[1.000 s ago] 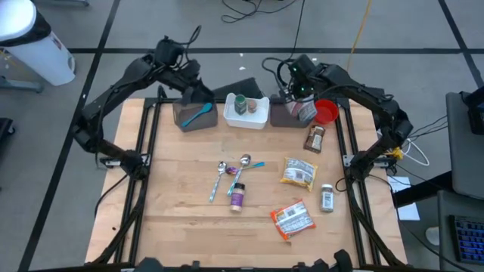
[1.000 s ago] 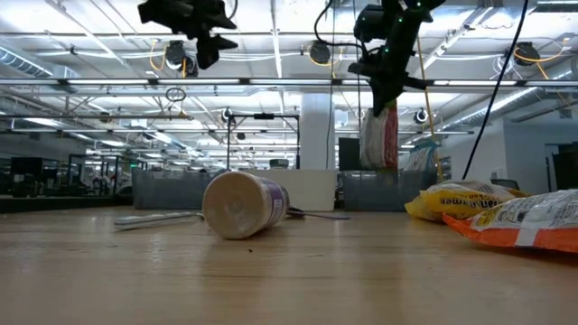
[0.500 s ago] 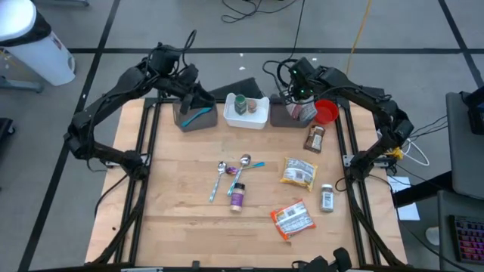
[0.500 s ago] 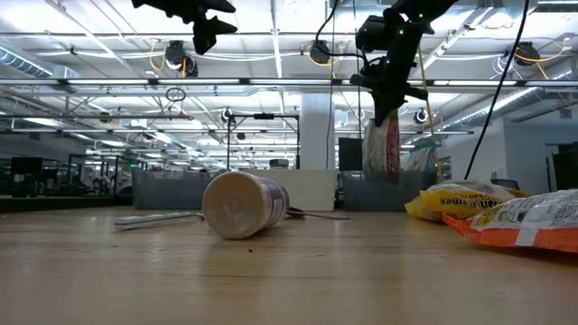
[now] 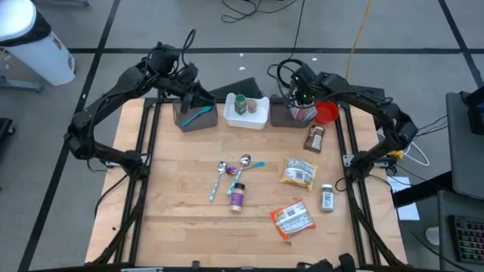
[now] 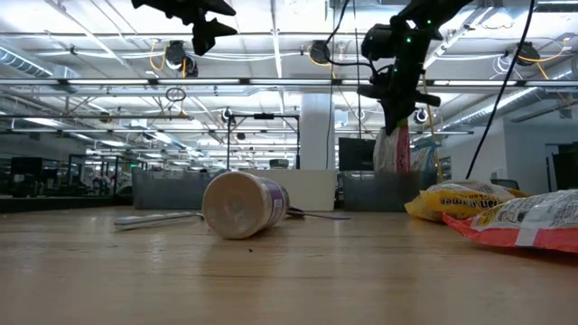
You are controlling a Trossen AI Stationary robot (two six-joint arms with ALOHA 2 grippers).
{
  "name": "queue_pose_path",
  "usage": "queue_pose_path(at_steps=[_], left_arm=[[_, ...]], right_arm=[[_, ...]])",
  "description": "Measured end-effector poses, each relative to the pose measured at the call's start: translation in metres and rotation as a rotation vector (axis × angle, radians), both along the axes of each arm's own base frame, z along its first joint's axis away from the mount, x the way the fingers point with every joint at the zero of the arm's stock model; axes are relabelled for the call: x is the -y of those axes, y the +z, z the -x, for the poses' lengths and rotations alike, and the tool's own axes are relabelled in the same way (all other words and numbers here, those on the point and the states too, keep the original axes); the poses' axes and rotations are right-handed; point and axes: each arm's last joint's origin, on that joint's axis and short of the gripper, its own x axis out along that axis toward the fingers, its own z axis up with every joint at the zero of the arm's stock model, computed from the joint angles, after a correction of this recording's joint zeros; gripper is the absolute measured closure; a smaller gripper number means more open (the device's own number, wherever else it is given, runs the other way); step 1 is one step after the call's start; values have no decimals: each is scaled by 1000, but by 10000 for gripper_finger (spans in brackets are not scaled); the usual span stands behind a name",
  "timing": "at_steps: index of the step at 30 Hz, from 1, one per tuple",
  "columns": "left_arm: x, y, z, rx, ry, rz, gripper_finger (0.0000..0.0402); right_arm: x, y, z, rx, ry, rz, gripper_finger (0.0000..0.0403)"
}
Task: Pick & Place Food Item
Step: Put the green noodle pack into the right black bin
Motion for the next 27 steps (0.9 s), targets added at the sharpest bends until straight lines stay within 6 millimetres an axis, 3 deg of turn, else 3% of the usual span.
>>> queue_pose_path(at_steps=[14, 27], left_arm=[[-1, 2, -1, 14, 8, 0, 218], [-2, 4, -2, 37, 16, -8, 218]], right_arm=[[-9, -28, 10, 122, -141, 30, 403], [2, -31, 22, 114, -220, 45, 403]])
